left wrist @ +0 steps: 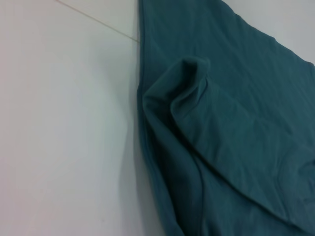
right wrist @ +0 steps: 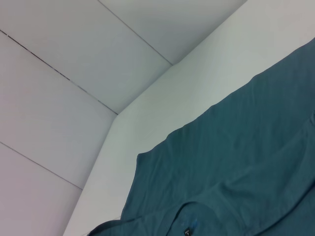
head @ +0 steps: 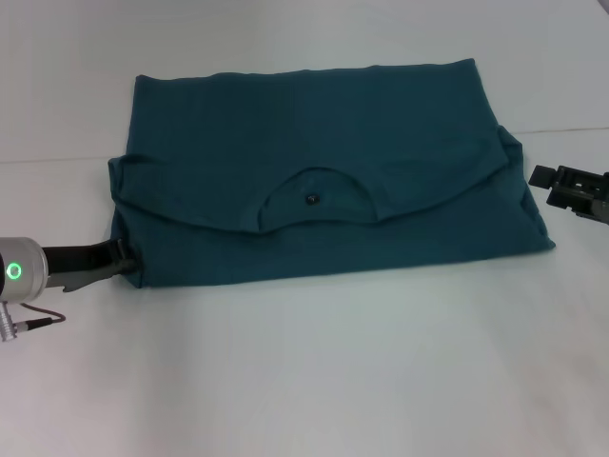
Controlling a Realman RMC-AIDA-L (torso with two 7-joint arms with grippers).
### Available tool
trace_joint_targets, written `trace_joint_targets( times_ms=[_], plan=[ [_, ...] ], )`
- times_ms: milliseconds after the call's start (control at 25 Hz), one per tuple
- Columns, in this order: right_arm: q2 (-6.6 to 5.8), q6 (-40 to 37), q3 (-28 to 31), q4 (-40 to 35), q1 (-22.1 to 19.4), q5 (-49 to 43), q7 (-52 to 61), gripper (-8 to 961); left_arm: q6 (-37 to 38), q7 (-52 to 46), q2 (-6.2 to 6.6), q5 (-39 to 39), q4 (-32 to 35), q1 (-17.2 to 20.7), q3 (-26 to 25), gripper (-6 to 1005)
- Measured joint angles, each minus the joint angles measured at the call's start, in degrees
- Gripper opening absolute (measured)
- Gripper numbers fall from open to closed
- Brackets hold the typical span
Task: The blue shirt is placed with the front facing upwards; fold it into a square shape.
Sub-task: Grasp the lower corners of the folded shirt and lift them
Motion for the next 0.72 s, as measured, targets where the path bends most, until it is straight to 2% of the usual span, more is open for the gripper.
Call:
trace_joint_targets(
  times_ms=[200, 440, 560, 720],
  plan=[
    [-0.03, 0.0, 0.0, 0.0, 0.0, 0.0, 0.0, 719, 2.8, 1.0, 0.44, -2.0, 0.2, 0.1, -2.6, 49],
    [-0.15, -0.2, 0.0, 0.1, 0.0, -0.1, -0.5, 719, 10.7, 5.0, 2.44, -8.0, -0.3, 1.2, -10.1, 47],
    [-0.14, -0.2, 0.0, 0.2, 0.0, -0.2, -0.6, 719, 11.7, 5.0, 2.84, -8.1, 0.0, 1.9, -10.9, 43],
    [-0.19, -0.1, 0.0, 0.7, 0.2, -0.3, -0.7, 718, 10.8, 5.1, 2.87, -7.3, -0.1, 2.5, -10.7, 95]
  ],
)
